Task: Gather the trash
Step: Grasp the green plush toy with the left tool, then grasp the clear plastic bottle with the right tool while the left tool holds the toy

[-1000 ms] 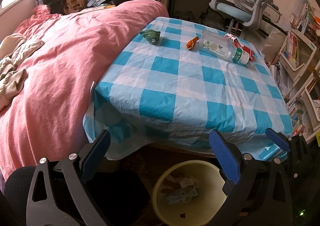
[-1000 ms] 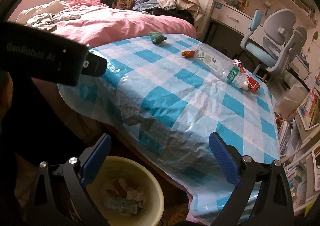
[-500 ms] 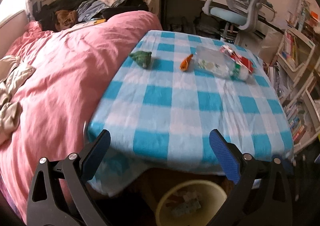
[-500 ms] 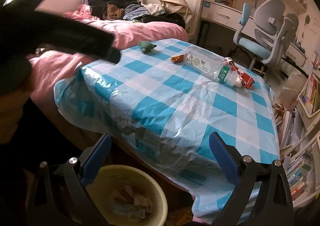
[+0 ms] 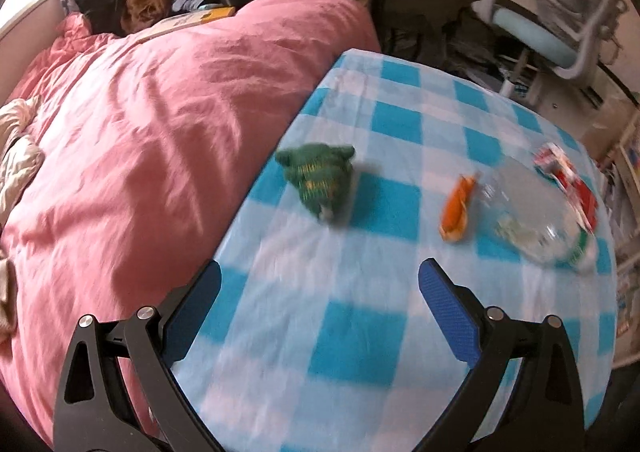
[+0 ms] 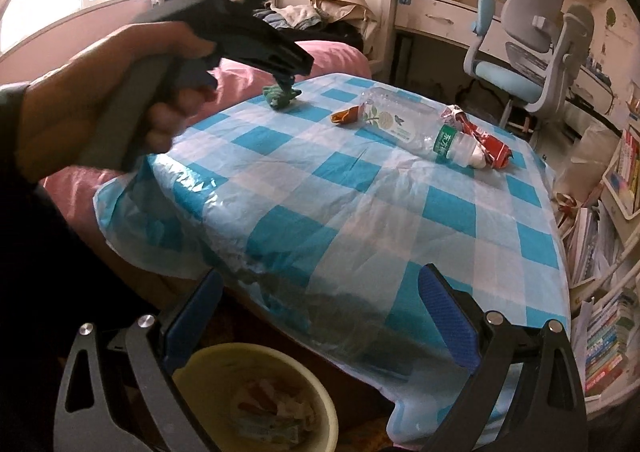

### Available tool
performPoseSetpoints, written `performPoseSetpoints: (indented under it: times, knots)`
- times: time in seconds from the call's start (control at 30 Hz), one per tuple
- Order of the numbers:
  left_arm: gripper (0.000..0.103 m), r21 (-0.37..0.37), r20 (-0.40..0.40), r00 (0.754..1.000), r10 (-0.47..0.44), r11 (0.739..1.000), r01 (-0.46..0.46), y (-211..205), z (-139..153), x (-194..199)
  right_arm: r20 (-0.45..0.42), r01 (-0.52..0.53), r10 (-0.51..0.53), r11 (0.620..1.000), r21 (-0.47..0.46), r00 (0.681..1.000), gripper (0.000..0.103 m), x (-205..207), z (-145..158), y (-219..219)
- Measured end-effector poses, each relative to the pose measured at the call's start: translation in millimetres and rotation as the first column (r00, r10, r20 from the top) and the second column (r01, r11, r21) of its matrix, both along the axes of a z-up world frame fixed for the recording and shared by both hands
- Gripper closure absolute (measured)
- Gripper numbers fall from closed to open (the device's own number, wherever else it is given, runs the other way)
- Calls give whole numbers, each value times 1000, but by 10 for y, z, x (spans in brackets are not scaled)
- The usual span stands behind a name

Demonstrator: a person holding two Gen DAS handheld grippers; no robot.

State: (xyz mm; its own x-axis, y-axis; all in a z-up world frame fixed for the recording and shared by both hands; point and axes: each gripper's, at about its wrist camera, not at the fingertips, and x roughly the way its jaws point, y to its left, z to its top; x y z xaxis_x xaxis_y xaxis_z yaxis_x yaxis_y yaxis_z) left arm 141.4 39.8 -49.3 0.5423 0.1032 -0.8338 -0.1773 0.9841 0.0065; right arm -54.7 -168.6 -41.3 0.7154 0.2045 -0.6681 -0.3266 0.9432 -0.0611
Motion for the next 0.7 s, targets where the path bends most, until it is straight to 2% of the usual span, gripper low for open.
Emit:
performPoseSetpoints:
  times: [0.2,0.27,0.37,0.4,0.43,0.5,0.57,0.63,0.7]
  knots:
    - [8,30,-32,999,9,1000,-8,26,-113,483,-10,-1,1,1000,-17,1000,9,244,1,-14]
    - [11,28,-53,999,8,1000,-6,30,-179,585,-18,1,-2,1000,-23,1000,9,335,-19,-18]
    - [37,12,-76,997,0,1000,1,58,-278,712,-37,1,-3,1000,-28,999,9,453,-60,-15]
    - [58,-2,-87,996,-12,1000,12,70,-322,756,-42,-4,3,999,-34,999,9,489,-69,-8]
    - [73,-14,-101,995,-22,1000,21,73,-365,787,-42,-8,7,999,-38,999,9,502,-67,-3]
    - [76,-39,-95,994,-58,998,54,46,-371,818,-41,-26,24,998,-57,999,9,545,-59,17]
    - [77,-106,-76,992,-100,990,92,6,-310,812,-25,-50,48,994,-92,999,9,609,-26,40]
    - [77,-115,-6,986,-167,980,165,-132,-143,777,-9,-64,64,990,-122,998,9,699,6,45]
    - [77,-120,67,969,-238,962,245,-284,27,726,13,-82,86,982,-170,996,9,830,64,38]
